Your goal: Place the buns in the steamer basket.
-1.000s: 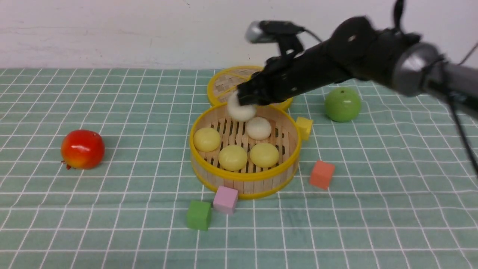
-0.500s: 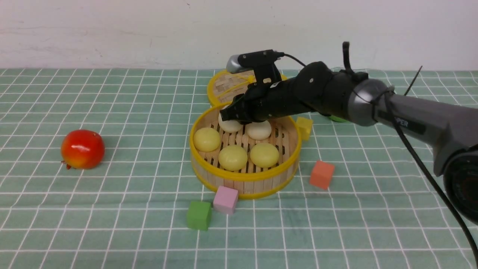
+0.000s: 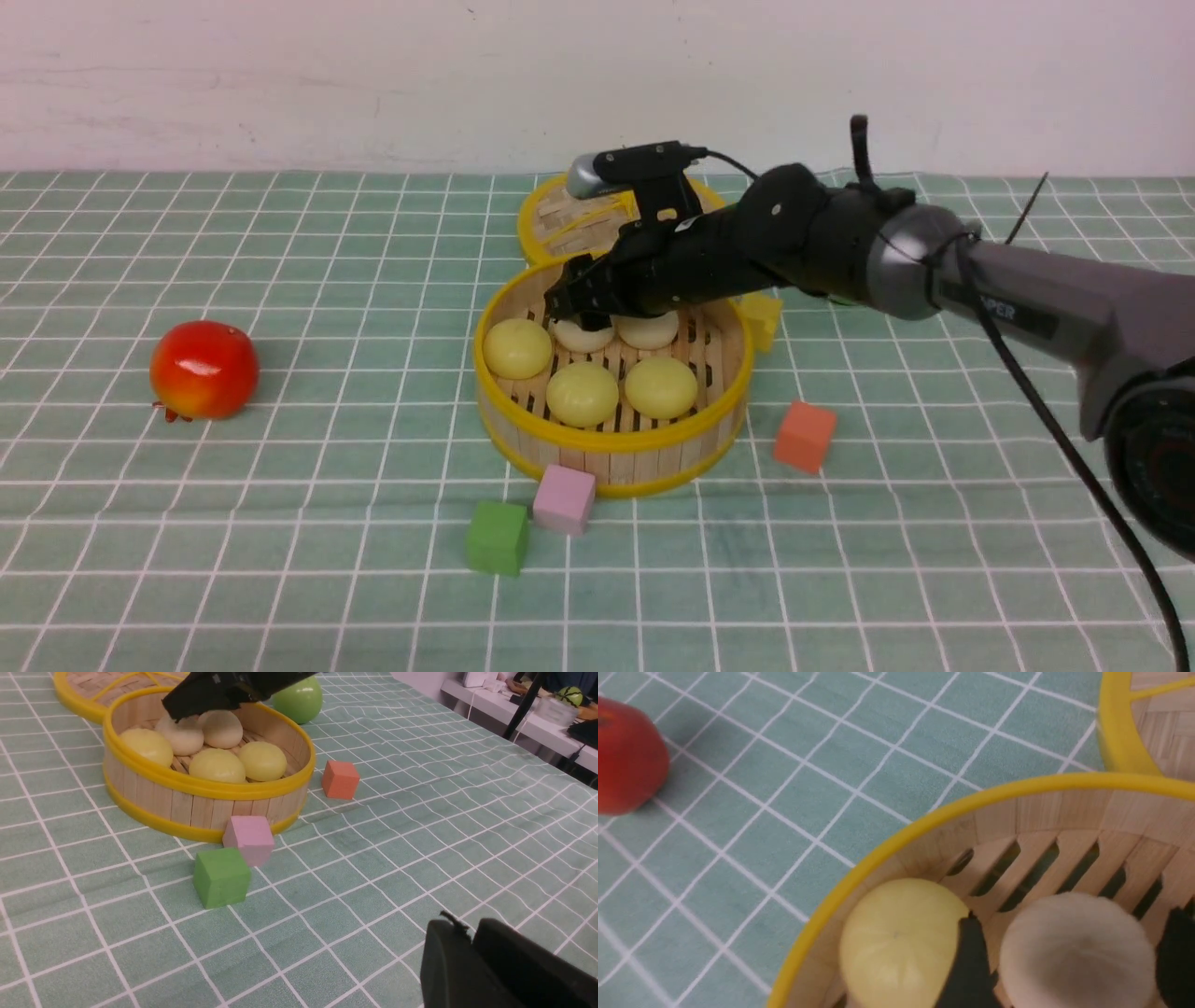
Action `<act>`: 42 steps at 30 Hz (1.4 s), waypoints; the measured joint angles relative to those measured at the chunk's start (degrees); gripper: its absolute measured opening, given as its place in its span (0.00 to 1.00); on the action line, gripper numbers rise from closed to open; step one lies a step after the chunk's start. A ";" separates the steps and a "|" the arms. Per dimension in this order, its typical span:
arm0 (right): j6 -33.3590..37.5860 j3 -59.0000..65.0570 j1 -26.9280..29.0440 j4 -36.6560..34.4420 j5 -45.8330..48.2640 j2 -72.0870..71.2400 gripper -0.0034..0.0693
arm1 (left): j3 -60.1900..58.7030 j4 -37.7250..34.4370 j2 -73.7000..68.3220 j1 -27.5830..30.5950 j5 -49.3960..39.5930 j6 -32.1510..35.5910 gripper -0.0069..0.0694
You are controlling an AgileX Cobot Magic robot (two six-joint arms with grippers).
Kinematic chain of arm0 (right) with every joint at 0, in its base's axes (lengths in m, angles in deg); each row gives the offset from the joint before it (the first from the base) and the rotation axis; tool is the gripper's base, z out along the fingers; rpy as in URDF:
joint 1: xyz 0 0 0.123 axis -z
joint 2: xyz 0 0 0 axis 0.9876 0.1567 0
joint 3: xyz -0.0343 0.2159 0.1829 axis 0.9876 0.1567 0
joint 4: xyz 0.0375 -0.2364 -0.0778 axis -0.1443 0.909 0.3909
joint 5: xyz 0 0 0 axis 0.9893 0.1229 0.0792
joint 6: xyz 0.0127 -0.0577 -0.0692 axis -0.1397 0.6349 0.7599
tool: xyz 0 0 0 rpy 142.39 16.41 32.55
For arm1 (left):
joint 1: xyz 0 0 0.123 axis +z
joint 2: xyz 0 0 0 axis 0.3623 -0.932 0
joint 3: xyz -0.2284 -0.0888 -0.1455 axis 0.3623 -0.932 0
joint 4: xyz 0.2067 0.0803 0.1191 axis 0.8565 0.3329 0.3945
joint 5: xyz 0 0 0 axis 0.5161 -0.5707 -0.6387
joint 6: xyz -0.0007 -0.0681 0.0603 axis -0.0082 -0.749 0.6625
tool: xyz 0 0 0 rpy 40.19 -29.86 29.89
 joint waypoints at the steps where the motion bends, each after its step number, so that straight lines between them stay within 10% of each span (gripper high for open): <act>1: -0.20 0.00 0.31 0.98 1.57 -0.83 0.73 | 0.00 0.00 0.00 0.00 0.00 0.00 0.19; 11: -25.79 1.00 5.64 28.70 39.73 -20.25 0.42 | 0.00 0.00 0.00 0.00 0.00 0.00 0.19; 18: -36.45 14.39 5.69 39.52 45.06 -34.80 0.12 | 0.00 0.00 0.00 0.00 0.00 0.00 0.19; 42: -38.87 32.28 6.26 40.31 46.43 -71.64 0.09 | 0.00 0.00 0.00 0.00 0.00 0.00 0.19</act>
